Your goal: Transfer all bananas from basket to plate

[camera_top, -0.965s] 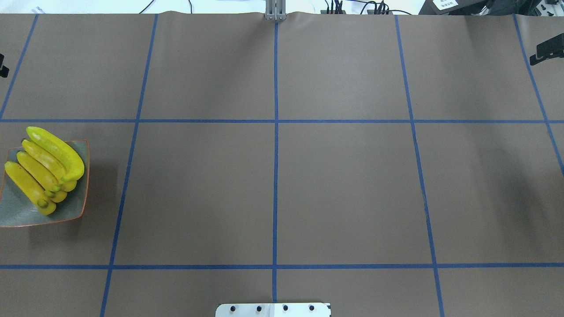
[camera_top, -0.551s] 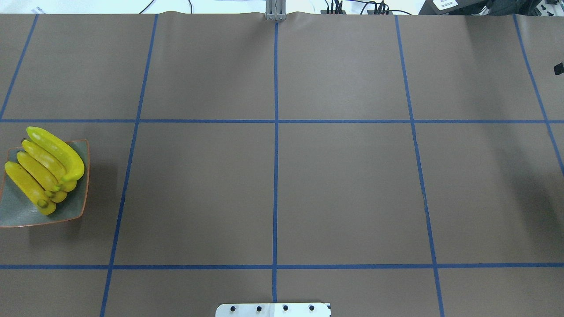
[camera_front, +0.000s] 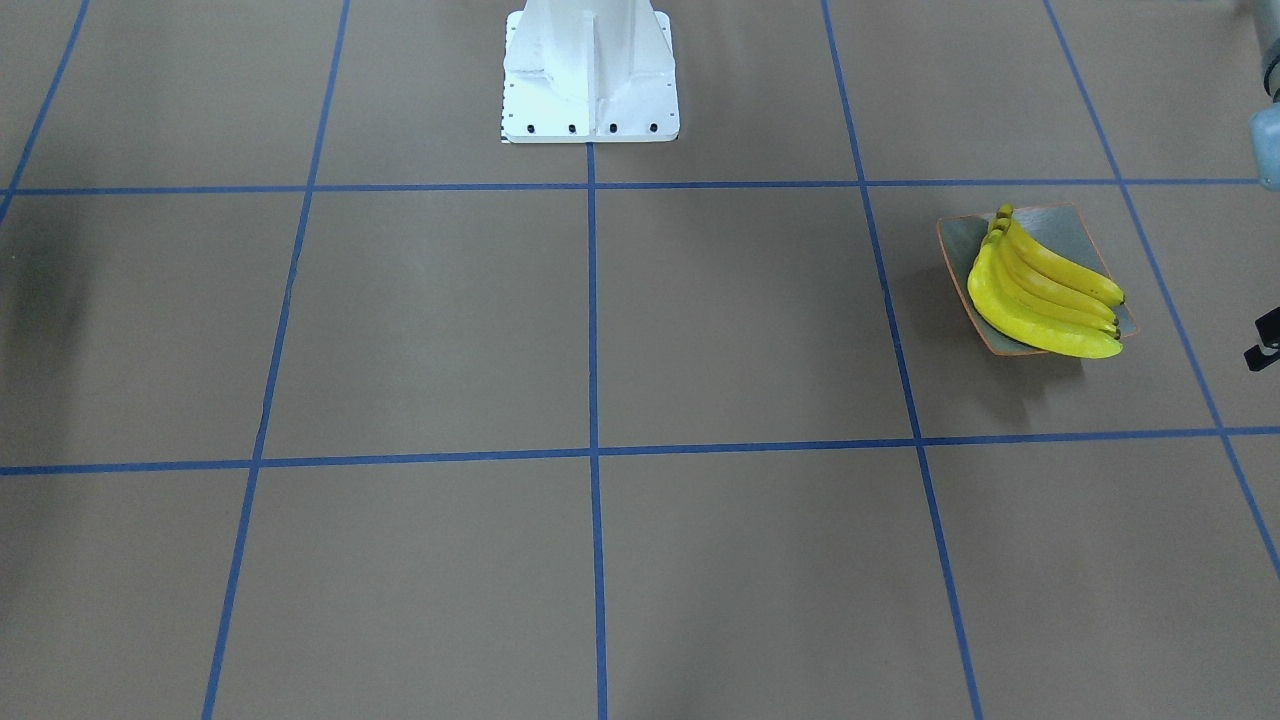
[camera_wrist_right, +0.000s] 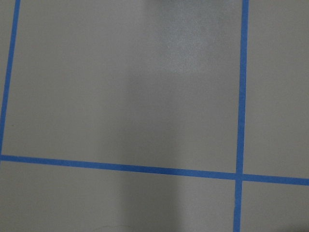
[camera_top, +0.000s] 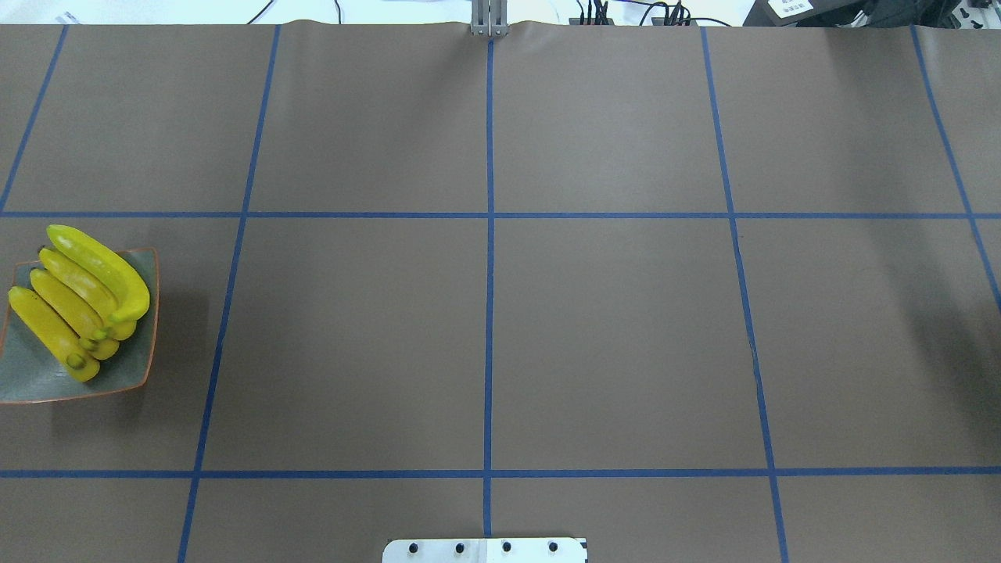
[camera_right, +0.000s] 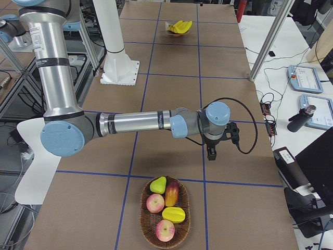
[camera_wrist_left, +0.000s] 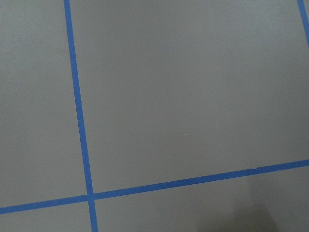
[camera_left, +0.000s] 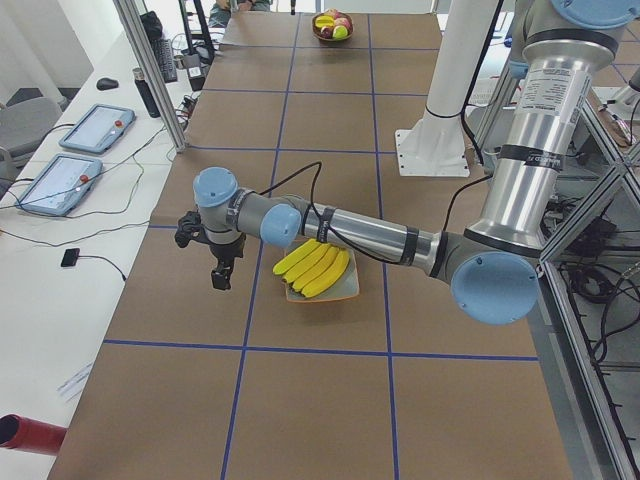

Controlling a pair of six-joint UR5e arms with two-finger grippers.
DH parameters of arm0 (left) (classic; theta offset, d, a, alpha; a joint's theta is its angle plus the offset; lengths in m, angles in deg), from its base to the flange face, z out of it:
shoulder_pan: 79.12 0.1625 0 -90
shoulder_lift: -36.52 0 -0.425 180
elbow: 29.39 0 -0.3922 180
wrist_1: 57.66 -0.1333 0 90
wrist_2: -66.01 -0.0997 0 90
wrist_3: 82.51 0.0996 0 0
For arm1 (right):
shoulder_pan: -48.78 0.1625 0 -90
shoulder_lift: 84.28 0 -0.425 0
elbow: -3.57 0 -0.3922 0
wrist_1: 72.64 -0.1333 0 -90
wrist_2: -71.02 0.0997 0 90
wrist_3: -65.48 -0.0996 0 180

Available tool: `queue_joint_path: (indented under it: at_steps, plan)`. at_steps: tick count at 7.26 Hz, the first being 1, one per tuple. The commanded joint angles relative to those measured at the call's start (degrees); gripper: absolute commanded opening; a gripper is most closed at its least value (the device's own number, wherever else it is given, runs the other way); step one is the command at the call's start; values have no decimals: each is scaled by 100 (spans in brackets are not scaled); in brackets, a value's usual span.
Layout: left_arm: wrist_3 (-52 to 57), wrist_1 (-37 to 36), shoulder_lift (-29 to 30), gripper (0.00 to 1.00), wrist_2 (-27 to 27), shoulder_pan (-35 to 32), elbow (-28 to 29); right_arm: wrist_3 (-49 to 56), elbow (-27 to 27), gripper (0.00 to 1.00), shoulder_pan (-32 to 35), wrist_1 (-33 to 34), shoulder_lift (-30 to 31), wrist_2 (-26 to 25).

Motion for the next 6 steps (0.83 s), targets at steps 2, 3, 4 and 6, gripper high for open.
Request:
queue_joint_path:
  at_steps: [2,3,4,6]
  plan:
    - [-57,-40,-134,100,16,-15,55,195,-252,100,48,88,188,-19]
    - [-58,-266,-178,100,7,-23,46,187,-627,100,56,140,363,-28]
    - [-58,-277,-292,100,15,-32,20,187,-709,100,74,211,390,-28]
    - [-58,-277,-337,100,42,-146,-68,187,-736,100,-5,211,487,-150]
